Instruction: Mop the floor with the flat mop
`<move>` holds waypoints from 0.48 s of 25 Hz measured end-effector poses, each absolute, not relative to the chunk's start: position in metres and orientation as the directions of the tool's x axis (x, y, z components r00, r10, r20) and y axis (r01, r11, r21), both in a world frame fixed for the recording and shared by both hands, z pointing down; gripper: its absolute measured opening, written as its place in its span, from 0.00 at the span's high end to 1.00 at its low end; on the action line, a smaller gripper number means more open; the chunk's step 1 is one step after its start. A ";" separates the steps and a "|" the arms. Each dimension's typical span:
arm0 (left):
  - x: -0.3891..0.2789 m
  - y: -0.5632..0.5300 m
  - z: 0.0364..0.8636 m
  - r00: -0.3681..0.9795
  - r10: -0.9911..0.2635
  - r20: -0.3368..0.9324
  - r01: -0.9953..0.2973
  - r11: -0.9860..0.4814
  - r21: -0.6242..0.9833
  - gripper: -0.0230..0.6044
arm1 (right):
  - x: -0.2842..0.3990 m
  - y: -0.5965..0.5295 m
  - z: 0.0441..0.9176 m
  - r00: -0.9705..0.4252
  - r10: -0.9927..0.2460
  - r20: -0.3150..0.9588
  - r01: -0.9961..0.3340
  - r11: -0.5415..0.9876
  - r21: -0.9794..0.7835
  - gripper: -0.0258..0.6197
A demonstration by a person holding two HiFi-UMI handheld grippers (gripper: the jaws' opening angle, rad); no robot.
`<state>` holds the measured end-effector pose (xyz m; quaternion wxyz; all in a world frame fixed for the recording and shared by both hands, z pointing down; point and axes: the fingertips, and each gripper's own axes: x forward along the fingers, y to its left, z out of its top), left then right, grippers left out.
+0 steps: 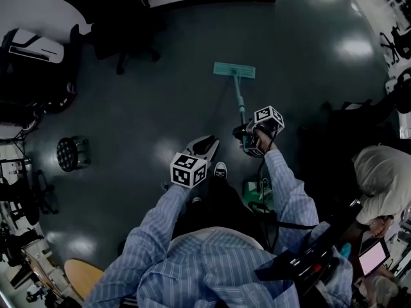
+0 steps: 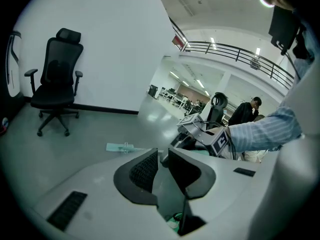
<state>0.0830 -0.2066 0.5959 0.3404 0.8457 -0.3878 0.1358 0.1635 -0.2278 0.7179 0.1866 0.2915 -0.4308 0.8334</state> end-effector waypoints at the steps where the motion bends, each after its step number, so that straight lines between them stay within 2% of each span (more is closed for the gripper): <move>1: 0.083 -0.212 0.597 0.659 -0.564 0.498 -0.752 -0.463 0.469 0.85 | 0.165 -0.243 0.721 -0.756 0.062 0.651 -0.569 -0.553 -0.609 0.89; 12: 0.069 -0.222 0.632 0.609 -0.555 0.566 -0.792 -0.389 0.470 0.85 | 0.182 -0.371 0.752 -0.725 0.025 0.688 -0.586 -0.546 -0.598 0.89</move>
